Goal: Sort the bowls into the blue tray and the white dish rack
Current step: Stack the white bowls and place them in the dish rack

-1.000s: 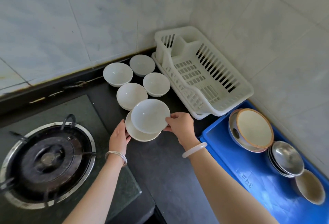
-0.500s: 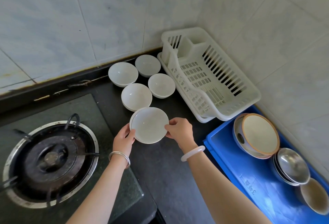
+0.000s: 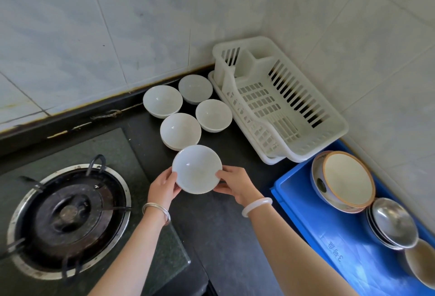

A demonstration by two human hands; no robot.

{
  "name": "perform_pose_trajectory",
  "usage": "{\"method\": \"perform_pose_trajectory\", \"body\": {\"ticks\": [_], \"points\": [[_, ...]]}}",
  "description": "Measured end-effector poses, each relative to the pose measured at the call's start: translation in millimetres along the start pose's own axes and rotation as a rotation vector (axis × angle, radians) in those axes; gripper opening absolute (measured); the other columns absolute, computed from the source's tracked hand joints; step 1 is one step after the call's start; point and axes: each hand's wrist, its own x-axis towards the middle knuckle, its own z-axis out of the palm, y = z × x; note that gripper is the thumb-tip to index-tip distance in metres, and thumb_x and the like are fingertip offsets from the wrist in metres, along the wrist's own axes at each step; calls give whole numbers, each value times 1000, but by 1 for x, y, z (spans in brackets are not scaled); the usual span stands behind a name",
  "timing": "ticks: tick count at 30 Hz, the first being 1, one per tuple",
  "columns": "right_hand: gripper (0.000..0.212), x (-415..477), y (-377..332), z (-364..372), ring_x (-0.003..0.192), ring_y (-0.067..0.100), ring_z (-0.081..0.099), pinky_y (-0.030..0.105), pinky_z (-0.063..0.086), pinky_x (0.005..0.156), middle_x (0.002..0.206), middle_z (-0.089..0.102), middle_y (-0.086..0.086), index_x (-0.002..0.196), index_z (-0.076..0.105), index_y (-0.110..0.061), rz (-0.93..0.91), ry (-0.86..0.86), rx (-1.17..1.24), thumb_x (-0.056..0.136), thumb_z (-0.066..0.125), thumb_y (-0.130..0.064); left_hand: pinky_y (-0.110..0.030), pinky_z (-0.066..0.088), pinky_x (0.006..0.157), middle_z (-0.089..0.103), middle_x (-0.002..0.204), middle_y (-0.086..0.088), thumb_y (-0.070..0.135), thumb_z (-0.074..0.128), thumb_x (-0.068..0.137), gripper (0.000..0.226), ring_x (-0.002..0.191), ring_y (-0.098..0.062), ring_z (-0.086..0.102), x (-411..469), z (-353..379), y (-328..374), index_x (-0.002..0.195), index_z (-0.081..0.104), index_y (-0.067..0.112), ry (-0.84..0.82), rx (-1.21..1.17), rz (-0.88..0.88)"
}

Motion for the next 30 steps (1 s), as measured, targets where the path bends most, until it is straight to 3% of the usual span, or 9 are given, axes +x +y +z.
{"method": "perform_pose_trajectory", "body": {"ticks": [6, 9, 15, 18, 21, 24, 26, 28, 30], "points": [[28, -18, -22, -27, 82, 17, 73, 30, 61, 70, 101, 72, 3, 115, 66, -18, -113, 25, 19, 88, 62, -11, -25, 53, 67, 66, 103, -5, 11, 51, 89, 19, 102, -25, 62, -14, 23, 26, 98, 62, 23, -32, -14, 74], [20, -30, -47, -51, 78, 17, 74, 24, 58, 63, 88, 76, 2, 103, 70, -19, -235, 39, 83, 87, 63, -9, -18, 56, 60, 67, 97, -1, 10, 51, 87, 22, 96, -21, 64, -20, 50, 54, 87, 66, 26, -109, -37, 122], [15, -29, -118, -111, 72, 25, 74, 24, 58, 60, 88, 73, 13, 101, 66, -9, -319, 121, 177, 86, 65, -12, -23, 55, 63, 61, 86, 0, 11, 49, 89, 24, 97, -25, 60, -11, 135, 118, 74, 61, 25, -263, 16, 178], [12, -15, -149, -138, 76, 27, 74, 28, 60, 63, 88, 75, 13, 98, 68, -8, -343, 171, 193, 86, 65, -12, -22, 56, 60, 60, 96, -7, 11, 49, 91, 13, 100, -29, 60, 7, 182, 137, 96, 61, 12, -294, 43, 177], [4, 8, -172, -159, 74, 26, 73, 31, 60, 65, 86, 72, 12, 89, 66, -8, -359, 207, 224, 88, 62, -9, -32, 54, 74, 56, 102, -9, 12, 48, 92, 25, 98, -31, 60, 30, 225, 148, 115, 55, 8, -288, 94, 174], [10, 38, -187, -175, 75, 24, 69, 33, 61, 69, 86, 68, 13, 97, 63, -1, -338, 254, 232, 90, 59, -8, -25, 55, 55, 55, 82, -3, 11, 44, 93, 11, 81, -27, 61, 55, 258, 153, 93, 56, 12, -319, 134, 155], [13, 59, -194, -182, 73, 22, 67, 33, 60, 69, 82, 66, 11, 101, 60, -1, -313, 285, 236, 91, 58, -9, -22, 53, 44, 52, 74, -2, 10, 42, 94, 23, 66, -20, 56, 73, 278, 152, 73, 52, 14, -305, 188, 138], [14, 80, -198, -188, 73, 22, 66, 35, 58, 72, 82, 64, 11, 103, 58, -1, -282, 309, 241, 92, 57, -10, -31, 57, 60, 51, 74, -6, 7, 41, 93, 28, 61, -19, 52, 92, 294, 150, 68, 51, 16, -284, 230, 98], [19, 98, -201, -191, 78, 24, 65, 37, 56, 76, 87, 63, 13, 108, 57, 0, -259, 322, 255, 93, 57, -12, -47, 55, 83, 56, 84, -14, 4, 39, 91, 21, 69, -27, 56, 108, 307, 148, 83, 57, 9, -266, 275, 74]]}}
